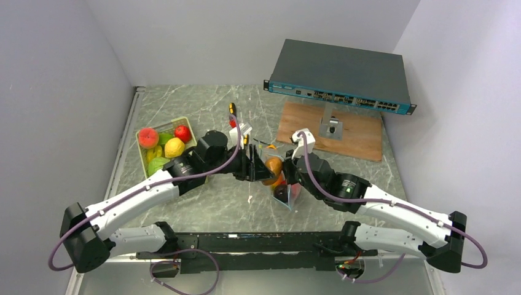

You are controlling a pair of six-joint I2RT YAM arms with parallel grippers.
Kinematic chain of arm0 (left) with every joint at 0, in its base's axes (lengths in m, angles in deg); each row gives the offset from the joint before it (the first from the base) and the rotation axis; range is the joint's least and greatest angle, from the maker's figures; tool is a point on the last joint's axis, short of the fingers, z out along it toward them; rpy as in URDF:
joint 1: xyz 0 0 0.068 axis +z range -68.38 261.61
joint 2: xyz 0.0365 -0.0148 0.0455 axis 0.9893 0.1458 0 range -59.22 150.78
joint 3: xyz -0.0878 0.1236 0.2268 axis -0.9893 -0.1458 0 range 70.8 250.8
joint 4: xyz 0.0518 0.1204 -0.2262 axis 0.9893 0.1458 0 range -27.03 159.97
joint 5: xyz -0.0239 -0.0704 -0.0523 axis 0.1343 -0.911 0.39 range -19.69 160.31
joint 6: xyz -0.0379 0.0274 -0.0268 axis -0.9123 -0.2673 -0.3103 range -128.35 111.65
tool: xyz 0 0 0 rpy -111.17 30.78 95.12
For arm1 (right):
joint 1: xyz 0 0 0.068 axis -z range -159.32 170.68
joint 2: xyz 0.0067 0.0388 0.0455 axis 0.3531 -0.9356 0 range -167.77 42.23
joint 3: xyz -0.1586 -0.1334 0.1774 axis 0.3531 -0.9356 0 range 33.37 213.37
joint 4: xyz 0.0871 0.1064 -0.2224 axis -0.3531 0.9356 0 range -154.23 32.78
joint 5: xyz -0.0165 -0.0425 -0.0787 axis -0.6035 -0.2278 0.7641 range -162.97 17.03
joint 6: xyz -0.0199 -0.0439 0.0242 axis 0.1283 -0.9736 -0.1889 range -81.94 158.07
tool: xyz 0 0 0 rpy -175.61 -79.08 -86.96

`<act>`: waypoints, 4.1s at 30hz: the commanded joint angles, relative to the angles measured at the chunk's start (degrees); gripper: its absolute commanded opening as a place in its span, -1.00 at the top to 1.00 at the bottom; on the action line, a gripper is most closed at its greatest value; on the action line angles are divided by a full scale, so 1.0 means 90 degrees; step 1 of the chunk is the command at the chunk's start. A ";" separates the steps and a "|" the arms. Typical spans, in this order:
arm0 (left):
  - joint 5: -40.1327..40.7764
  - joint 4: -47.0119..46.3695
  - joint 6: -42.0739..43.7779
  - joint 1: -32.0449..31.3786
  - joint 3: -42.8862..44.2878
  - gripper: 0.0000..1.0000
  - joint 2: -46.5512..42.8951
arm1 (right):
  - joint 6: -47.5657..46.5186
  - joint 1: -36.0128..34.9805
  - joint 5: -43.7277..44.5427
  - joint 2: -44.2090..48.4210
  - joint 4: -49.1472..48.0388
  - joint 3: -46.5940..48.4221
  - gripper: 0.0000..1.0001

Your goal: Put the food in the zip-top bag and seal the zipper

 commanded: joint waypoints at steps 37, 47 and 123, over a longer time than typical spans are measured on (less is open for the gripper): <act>0.1007 0.0458 -0.0122 -0.0158 0.0664 -0.91 -0.0153 | 0.0299 -0.0022 0.0325 0.0383 -0.0428 -0.0046 1.00; 0.1958 0.2000 0.0536 0.0618 0.0874 -0.82 -0.0728 | 0.0231 -0.0026 0.0289 0.0394 -0.0408 -0.0055 1.00; 0.3902 0.3482 0.4118 0.4764 0.2124 -0.19 0.3045 | 0.0260 -0.0027 0.1284 0.1209 0.0469 -0.0030 1.00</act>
